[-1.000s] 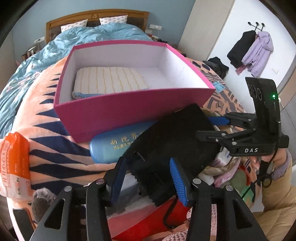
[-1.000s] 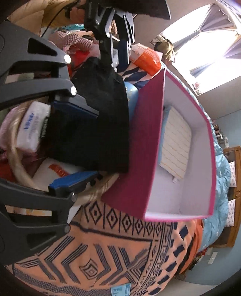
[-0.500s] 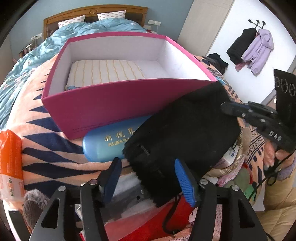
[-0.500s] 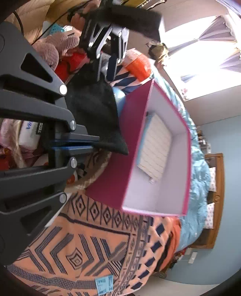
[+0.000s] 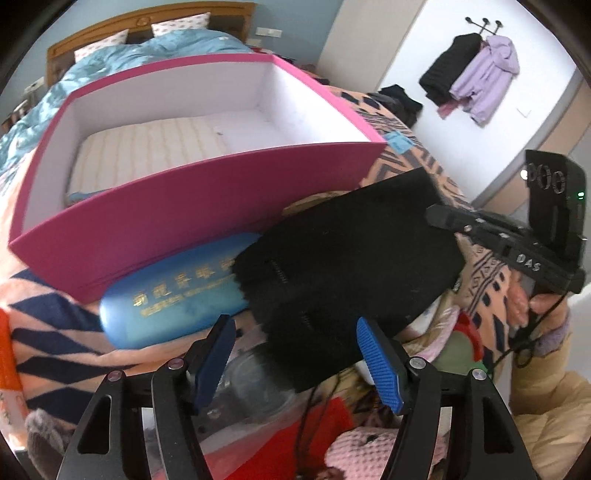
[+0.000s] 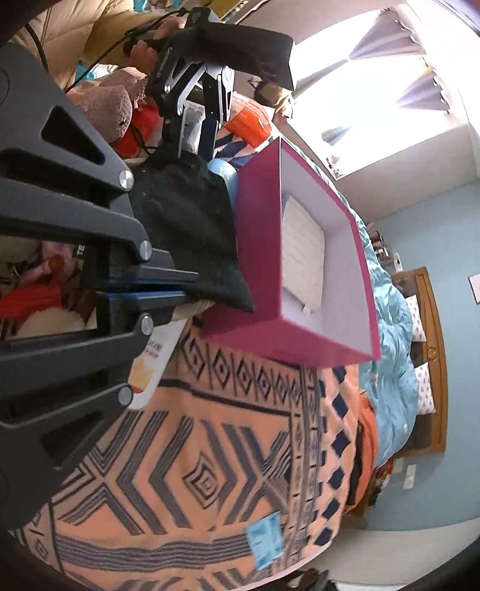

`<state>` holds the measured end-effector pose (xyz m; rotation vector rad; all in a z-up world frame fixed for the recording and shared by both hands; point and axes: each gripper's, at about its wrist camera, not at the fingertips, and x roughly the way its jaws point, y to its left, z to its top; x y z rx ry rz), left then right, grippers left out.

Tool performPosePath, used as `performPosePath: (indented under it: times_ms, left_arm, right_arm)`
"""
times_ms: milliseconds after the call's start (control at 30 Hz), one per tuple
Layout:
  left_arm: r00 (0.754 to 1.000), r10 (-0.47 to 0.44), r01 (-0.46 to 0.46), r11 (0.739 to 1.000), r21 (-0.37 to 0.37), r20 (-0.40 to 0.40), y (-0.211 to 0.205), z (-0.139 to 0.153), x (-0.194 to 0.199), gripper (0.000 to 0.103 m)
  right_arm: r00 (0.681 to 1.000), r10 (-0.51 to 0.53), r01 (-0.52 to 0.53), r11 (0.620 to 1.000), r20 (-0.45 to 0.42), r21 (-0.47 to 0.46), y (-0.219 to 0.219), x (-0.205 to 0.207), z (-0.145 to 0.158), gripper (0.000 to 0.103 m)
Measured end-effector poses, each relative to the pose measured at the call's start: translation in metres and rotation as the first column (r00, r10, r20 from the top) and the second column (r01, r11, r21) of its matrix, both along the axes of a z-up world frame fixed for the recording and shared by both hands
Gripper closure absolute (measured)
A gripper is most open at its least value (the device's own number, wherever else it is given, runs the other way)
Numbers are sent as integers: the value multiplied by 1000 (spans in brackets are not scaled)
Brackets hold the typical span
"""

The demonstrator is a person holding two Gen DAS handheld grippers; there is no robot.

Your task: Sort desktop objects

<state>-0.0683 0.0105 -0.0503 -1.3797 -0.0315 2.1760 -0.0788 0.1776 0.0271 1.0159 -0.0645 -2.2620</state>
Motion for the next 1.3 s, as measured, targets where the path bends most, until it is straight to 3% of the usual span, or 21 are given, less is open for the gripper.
performPosePath:
  times_ms: [67, 133, 267, 367, 833, 1300]
  left_arm:
    - [999, -28, 26, 999, 43, 31, 3, -1, -3, 34]
    - [999, -17, 16, 999, 37, 29, 7, -2, -6, 53]
    - [999, 22, -23, 999, 35, 30, 4, -4, -10, 72]
    - [998, 55, -55, 998, 28, -20, 0, 3, -6, 91]
    - [981, 105, -97, 994, 55, -163, -18, 40, 6, 95]
    - [938, 182, -168, 983, 72, -297, -48, 90, 9, 95]
  right_arm:
    - [1000, -5, 5, 1000, 13, -13, 2, 0, -4, 99]
    - [1000, -5, 6, 1000, 27, -25, 2, -2, -9, 99]
    - [999, -1, 2, 999, 32, -43, 4, -1, -9, 99]
    - [1000, 15, -14, 999, 27, -35, 0, 2, -7, 99]
    - [992, 102, -105, 993, -72, -45, -28, 12, 29, 99]
    - [962, 178, -191, 980, -207, -47, -66, 14, 81, 99]
